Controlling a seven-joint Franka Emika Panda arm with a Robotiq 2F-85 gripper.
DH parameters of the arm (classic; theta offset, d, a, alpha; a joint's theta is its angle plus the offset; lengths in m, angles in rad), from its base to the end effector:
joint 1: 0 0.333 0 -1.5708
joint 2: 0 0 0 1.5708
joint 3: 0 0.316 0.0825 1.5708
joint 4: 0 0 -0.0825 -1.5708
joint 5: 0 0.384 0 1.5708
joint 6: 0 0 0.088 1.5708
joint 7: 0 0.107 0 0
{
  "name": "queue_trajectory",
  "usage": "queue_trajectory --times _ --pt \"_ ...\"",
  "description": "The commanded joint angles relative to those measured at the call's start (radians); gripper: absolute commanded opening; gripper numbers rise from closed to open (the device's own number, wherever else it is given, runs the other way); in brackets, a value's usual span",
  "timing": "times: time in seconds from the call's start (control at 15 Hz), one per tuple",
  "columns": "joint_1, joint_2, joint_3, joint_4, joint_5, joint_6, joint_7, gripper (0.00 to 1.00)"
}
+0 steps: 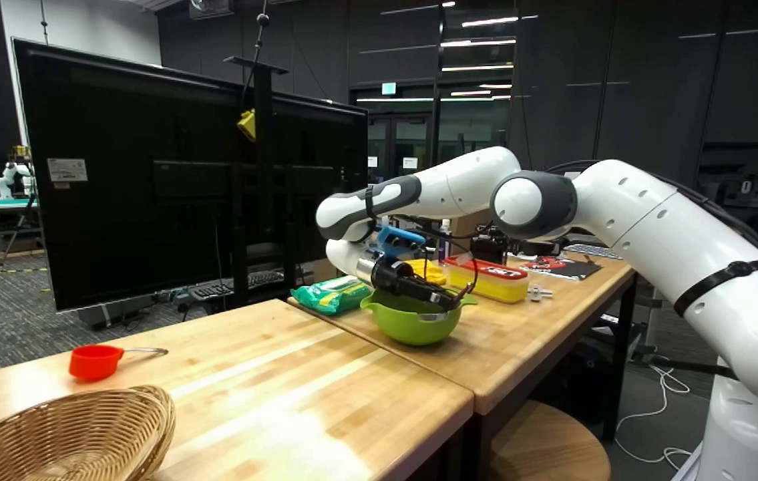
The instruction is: Use the silver spoon to stir the contents in the green bowl.
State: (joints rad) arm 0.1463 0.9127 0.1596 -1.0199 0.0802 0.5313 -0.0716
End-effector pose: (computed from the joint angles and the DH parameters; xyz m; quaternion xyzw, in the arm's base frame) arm 0.5773 0.1587 0.3031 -0.7439 -0.1731 0.6447 0.0304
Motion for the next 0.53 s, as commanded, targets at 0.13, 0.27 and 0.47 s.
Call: queue_trajectory --times 0.13,0.27,0.47 --pt "0.009 -0.024 -0.012 0.013 -0.003 0.056 -0.027 0.04" --pt "0.009 -0.026 -0.012 0.022 -0.005 0.068 -0.030 0.04" --pt "0.006 -0.030 -0.012 0.037 -0.001 0.091 -0.035 0.04"
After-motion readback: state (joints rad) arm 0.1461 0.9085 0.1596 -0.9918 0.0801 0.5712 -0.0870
